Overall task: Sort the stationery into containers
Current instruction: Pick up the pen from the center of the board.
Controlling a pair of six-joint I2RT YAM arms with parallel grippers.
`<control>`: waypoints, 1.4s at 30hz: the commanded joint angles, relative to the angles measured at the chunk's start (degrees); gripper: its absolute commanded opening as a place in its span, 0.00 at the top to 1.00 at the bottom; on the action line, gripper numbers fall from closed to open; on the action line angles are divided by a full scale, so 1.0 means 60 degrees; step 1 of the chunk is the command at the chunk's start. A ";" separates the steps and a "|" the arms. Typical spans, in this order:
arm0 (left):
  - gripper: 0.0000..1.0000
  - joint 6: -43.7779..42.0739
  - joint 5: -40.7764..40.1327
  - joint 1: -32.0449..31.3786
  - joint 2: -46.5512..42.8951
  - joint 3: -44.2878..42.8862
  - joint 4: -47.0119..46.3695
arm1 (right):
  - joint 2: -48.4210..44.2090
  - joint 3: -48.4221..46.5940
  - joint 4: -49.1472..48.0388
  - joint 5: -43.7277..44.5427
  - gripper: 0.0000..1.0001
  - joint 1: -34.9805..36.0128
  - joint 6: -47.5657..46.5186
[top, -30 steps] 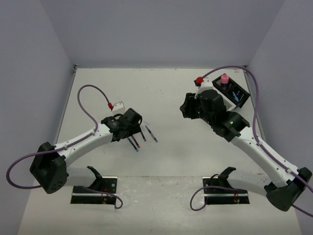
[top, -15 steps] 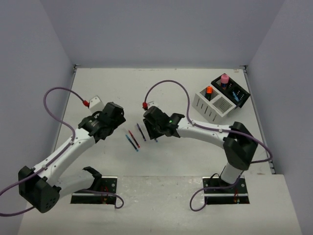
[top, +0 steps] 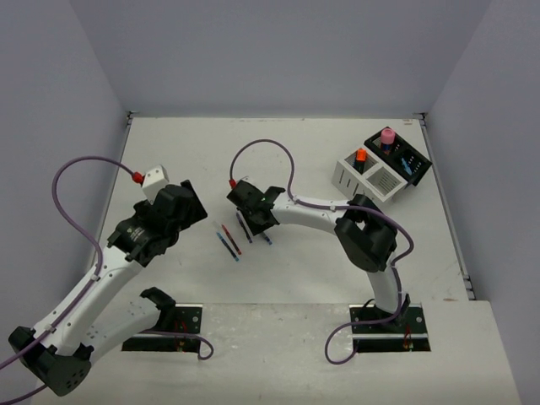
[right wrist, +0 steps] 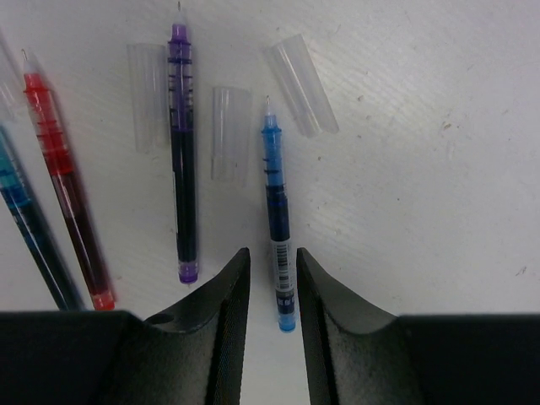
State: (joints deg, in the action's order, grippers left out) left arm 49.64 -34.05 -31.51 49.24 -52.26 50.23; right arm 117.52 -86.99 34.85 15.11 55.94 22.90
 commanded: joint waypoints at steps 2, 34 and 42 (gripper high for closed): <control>0.00 -0.0607 0.0191 0.0060 -0.0165 0.0326 -0.0359 | 0.0446 -0.0569 0.0124 -0.0022 0.73 -0.0192 -0.0360; 0.03 0.4126 0.1128 -0.1186 0.6773 -0.3703 -0.0470 | -0.6386 0.3699 -0.0667 0.0549 1.00 -0.3285 -0.0687; 0.26 0.4961 0.1749 -0.1326 0.9946 -0.6018 0.0344 | -0.6900 0.4725 -0.1822 0.0001 1.00 -0.3302 -0.0683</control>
State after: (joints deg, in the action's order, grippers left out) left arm 73.48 -24.00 -39.82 104.04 -82.60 48.76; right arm 78.60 -59.51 30.18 16.46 36.13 19.46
